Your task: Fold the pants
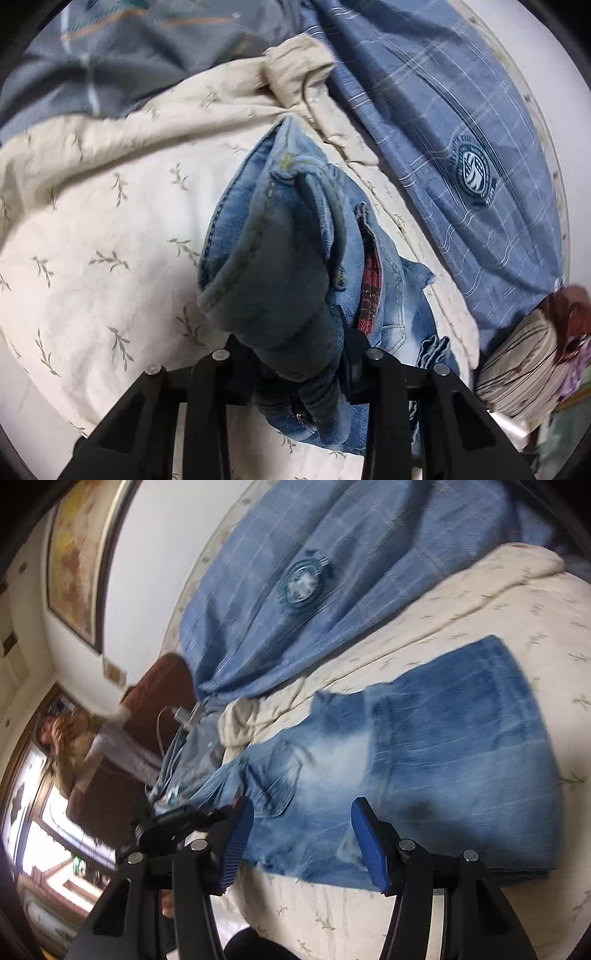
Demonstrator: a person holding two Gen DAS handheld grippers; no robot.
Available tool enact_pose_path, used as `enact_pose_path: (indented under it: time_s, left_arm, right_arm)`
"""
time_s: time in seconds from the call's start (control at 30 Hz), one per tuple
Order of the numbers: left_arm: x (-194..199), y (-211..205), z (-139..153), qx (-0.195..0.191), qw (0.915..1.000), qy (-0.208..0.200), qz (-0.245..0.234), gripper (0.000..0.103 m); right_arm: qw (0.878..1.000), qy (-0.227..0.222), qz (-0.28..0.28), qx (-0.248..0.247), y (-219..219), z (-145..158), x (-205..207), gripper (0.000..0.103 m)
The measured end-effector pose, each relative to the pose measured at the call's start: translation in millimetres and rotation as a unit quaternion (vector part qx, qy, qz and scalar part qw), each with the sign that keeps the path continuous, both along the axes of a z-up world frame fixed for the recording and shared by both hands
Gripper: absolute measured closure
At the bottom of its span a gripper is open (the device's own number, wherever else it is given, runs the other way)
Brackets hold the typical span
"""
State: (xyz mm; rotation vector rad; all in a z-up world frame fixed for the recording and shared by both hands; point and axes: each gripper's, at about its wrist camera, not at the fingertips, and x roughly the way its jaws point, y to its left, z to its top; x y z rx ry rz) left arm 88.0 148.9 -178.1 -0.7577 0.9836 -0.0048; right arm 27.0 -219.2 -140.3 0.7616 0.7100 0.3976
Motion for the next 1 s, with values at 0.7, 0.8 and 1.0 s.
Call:
enact_pose_path:
  time_s: [0.7, 0.8, 1.0]
  left_arm:
    - [3, -8, -4, 0.034, 0.9989, -0.030, -0.008, 0.061]
    - [6, -6, -10, 0.024, 0.9994, -0.025, -0.006, 0.059]
    - [3, -13, -1, 0.045, 0.9979, -0.042, -0.020, 0.075]
  right_arm:
    - [0.994, 0.067, -0.026, -0.084, 6, -24, 10, 0.064]
    - [0.991, 0.094, -0.022, -0.092, 8, -35, 18, 0.065]
    - [0.990, 0.092, -0.016, -0.103, 8, -36, 19, 0.066]
